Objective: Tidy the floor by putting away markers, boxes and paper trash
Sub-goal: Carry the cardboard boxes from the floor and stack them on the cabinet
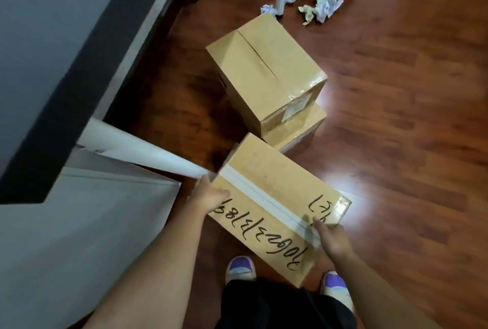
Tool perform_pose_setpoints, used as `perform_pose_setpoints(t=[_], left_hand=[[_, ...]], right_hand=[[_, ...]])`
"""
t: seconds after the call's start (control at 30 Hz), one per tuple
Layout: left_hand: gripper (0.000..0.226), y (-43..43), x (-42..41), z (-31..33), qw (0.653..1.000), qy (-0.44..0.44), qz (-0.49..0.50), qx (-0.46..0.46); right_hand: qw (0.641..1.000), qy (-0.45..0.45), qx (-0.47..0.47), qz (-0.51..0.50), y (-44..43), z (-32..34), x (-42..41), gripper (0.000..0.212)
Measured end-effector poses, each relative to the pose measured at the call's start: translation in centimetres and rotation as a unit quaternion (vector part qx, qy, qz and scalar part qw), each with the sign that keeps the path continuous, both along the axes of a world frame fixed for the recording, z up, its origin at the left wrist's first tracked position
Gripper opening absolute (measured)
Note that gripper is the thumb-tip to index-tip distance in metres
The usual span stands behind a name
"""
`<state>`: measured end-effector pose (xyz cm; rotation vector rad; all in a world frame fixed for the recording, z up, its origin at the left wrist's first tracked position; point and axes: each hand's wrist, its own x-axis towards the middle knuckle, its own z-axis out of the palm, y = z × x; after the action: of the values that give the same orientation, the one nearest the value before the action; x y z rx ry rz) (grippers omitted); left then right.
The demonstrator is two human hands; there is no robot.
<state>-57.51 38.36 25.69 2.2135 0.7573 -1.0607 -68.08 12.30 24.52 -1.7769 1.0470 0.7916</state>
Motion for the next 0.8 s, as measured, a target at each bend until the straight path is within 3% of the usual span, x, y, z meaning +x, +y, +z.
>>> perform_pose_setpoints(t=[0.07,0.2,0.27,0.3,0.4,0.47,0.63,0.8], left_hand=[[0.083,0.1,-0.5,-1.1,0.999,0.025,0.026,-0.012],[0.087,-0.9,-2.4,-0.6,0.997,0.064,0.025,0.024],[0.090,-2.1,-3.5,1.9,0.997,0.044,0.064,-0.009],[0.079,-3.1,-4.0,3.5,0.994,0.020,0.104,-0.039],[0.041,-6.2,-4.6,9.4,0.985,-0.037,0.139,-0.100],[0.041,-8.6,-4.1,13.6,0.986,-0.066,0.099,-0.114],[0.047,-14.6,-1.1,27.4,0.977,-0.184,0.017,-0.106],[0.045,-16.9,1.8,42.1,0.936,-0.331,0.050,-0.111]], right_hand=[[0.996,0.009,0.028,-0.081,-0.1,-0.8,0.3,0.033],[0.990,0.003,0.032,-0.137,-1.4,1.0,0.6,0.035],[0.987,-0.008,0.010,-0.159,-2.7,3.9,0.8,0.043],[0.987,-0.015,-0.004,-0.162,-3.7,4.7,0.6,0.052],[0.983,-0.034,-0.042,-0.178,-6.6,10.3,0.5,0.066],[0.977,-0.045,-0.068,-0.199,-8.8,14.9,0.8,0.058],[0.956,-0.130,-0.145,-0.221,-14.0,28.0,3.7,0.062],[0.927,-0.269,-0.173,-0.195,-15.8,43.7,8.9,0.065]])
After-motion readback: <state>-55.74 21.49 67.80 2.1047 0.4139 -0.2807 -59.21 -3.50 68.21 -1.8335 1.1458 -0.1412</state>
